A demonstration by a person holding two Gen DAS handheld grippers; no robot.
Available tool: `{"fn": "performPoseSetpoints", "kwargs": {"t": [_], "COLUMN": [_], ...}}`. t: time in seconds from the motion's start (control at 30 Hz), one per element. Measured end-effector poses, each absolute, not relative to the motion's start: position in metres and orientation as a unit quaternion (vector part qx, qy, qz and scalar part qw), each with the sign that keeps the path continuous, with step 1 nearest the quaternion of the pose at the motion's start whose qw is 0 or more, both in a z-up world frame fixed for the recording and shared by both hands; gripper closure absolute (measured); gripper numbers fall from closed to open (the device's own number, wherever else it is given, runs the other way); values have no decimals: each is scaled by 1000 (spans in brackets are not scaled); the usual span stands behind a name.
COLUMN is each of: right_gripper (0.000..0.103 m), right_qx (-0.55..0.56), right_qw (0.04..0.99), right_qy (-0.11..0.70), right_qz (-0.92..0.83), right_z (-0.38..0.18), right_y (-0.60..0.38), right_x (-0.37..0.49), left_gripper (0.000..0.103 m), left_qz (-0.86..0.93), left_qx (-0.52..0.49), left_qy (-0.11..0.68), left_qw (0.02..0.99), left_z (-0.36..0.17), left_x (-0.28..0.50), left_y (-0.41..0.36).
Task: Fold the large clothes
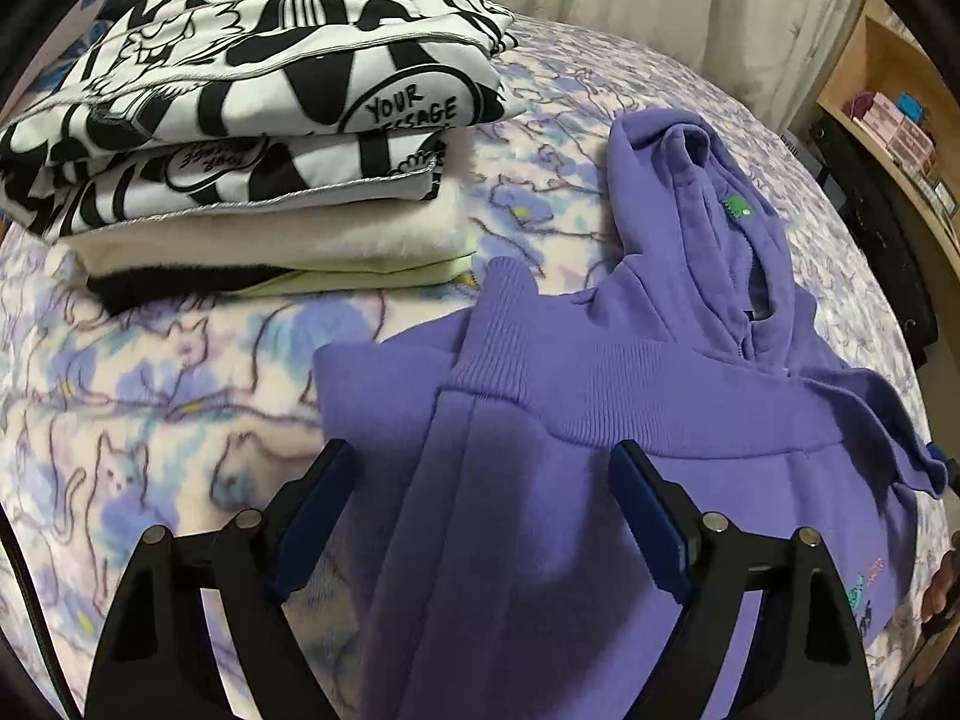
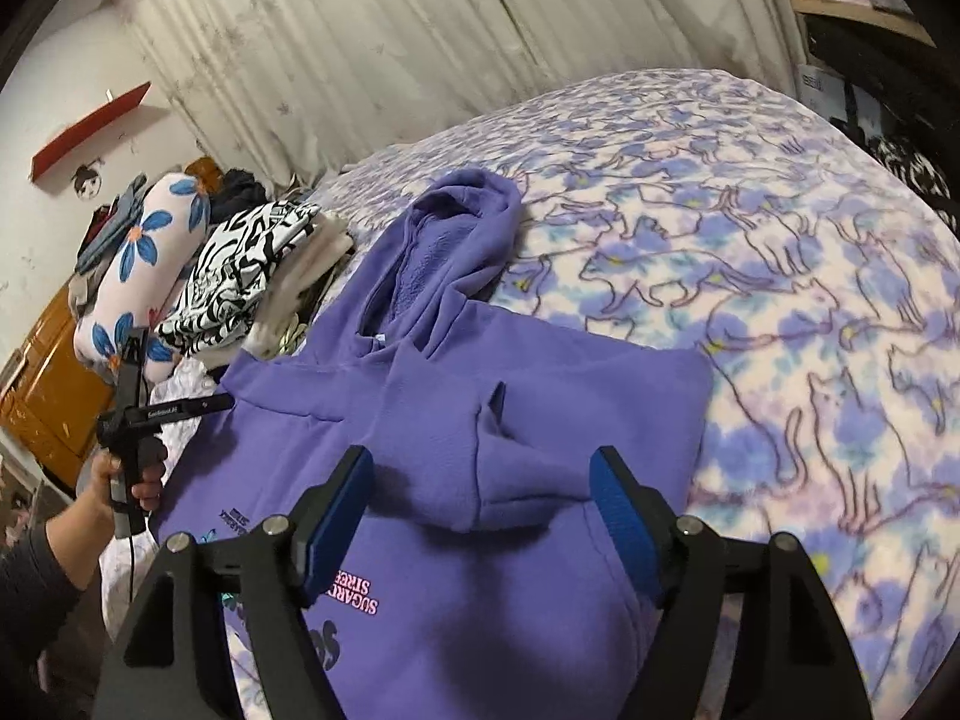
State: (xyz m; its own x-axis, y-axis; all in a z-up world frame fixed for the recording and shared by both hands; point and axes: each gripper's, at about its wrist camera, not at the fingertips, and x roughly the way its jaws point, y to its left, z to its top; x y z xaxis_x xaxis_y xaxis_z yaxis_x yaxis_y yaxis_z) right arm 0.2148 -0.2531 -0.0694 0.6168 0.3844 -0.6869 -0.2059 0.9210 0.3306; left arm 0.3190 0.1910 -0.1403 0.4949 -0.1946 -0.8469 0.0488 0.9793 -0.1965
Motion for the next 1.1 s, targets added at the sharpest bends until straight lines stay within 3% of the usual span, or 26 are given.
{"fn": "performPoseSetpoints", "kwargs": {"t": [0.2, 0.53, 0.7, 0.73, 0.8, 0.83, 0.87, 0.97, 1.1], "right_gripper": [28, 28, 28, 33, 58, 78, 91, 94, 95], "right_qx": [145, 3, -5, 10, 33, 35, 35, 41, 57], "right_qw": [892, 911, 900, 897, 889, 886, 883, 886, 902], "right_qy": [375, 390, 424, 431, 446, 454, 461, 457, 425], "right_qz": [206, 136, 100, 99, 99, 90, 83, 69, 57], "right_z": [-57, -69, -93, -98, -105, -109, -112, -114, -93], "right_y": [-259, -235, -236, -239, -241, -241, -240, -239, -238], "right_x": [209, 224, 260, 266, 273, 274, 275, 269, 256], "left_gripper": [24, 30, 40, 48, 65, 78, 82, 91, 93], "left_qz": [-67, -63, -63, -65, -73, -79, -76, -61, -39], "left_qx": [-70, -63, -52, -50, -52, -55, -54, -29, -1], "left_qy": [497, 495, 494, 493, 494, 496, 496, 485, 454], "left_qw": [862, 865, 866, 866, 865, 863, 863, 872, 890], "left_z": [-144, -149, -150, -150, -150, -150, -150, -146, -125], "left_x": [329, 337, 341, 342, 345, 346, 346, 342, 330], "left_y": [189, 186, 183, 182, 180, 180, 178, 168, 155]}}
